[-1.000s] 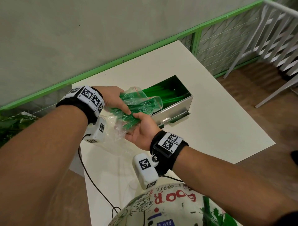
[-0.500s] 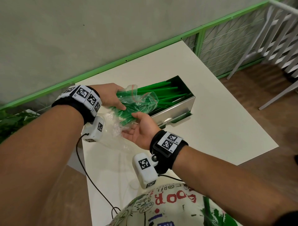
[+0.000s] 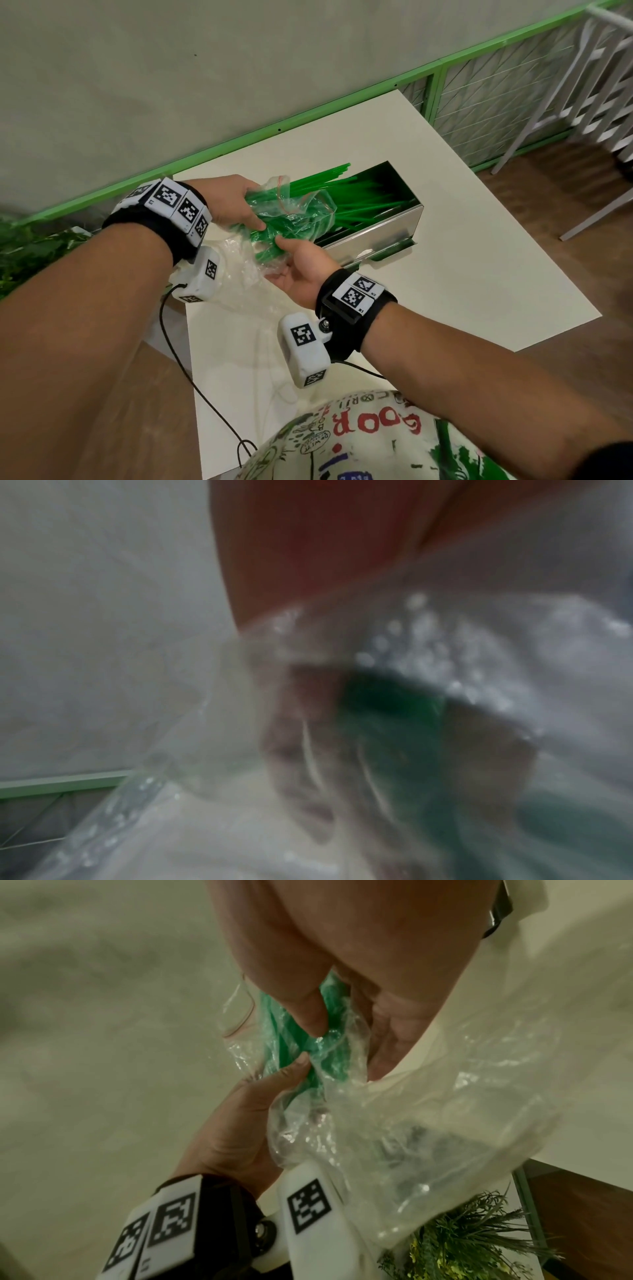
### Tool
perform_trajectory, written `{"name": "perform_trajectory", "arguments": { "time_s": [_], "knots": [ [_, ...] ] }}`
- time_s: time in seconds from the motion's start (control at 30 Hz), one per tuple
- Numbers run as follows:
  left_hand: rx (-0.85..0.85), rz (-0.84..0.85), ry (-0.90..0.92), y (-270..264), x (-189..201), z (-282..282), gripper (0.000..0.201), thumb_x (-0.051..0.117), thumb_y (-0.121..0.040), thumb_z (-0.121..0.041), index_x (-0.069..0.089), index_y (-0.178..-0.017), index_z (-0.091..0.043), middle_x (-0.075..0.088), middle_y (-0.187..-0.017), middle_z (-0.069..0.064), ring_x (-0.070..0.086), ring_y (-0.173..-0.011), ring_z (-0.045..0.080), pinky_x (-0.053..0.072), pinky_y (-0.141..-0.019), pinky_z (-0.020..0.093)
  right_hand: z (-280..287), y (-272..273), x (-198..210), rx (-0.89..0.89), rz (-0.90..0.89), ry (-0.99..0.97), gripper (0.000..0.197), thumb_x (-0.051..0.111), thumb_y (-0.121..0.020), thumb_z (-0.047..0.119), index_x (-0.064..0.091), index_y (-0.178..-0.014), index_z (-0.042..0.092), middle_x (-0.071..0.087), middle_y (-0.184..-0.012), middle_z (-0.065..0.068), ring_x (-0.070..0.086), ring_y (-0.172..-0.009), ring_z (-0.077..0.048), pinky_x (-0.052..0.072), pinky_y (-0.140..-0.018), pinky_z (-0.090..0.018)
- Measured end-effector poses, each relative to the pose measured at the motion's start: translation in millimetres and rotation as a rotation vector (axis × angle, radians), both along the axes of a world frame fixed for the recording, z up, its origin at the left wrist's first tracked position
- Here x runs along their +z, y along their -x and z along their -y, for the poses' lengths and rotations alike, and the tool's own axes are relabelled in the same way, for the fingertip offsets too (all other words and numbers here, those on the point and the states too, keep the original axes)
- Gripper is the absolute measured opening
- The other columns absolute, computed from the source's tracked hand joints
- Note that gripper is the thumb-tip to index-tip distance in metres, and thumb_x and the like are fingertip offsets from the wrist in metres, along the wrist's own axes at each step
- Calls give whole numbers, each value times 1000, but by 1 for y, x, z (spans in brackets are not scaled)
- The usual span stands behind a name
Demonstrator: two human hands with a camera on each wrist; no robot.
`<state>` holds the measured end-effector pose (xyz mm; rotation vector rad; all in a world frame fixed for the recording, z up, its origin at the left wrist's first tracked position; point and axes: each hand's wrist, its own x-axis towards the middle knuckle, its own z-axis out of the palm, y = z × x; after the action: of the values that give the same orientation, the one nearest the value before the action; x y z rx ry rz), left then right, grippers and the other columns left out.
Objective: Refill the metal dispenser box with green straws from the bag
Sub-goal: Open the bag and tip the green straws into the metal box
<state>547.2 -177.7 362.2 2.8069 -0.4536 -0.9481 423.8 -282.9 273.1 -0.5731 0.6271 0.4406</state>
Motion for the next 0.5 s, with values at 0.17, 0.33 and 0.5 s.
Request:
{"name": "perform_trajectory", "arguments": {
  "time_s": [0.17, 0.33, 0.5],
  "knots": [
    [-33, -9, -22, 2, 4, -5, 30, 81, -88, -25, 70, -116, -22, 76, -98, 6, 65, -77, 21, 51, -72, 31, -6, 1, 3, -13, 11, -11, 36, 55, -101, 11, 49, -134, -3, 71, -97, -15, 71, -73, -24, 58, -51, -30],
    [-12, -54, -18, 1, 5, -10, 30, 81, -88, -18, 72, -116, -24, 77, -98, 4, 68, -80, 21, 51, -68, 29, -15, 6, 5, -40, 11, -41, 38, 55, -100, 12, 50, -134, -3, 70, -101, -17, 72, -72, -25, 59, -55, -32],
    [-3, -78, -24, 3, 3, -16, 29, 81, -88, -17, 70, -113, -27, 77, -96, 1, 69, -81, 20, 49, -68, 29, -18, 11, 6, 28, 4, -42, 27, 53, -100, 17, 56, -124, 3, 71, -96, -14, 70, -73, -23, 60, -58, -30]
  ]
}}
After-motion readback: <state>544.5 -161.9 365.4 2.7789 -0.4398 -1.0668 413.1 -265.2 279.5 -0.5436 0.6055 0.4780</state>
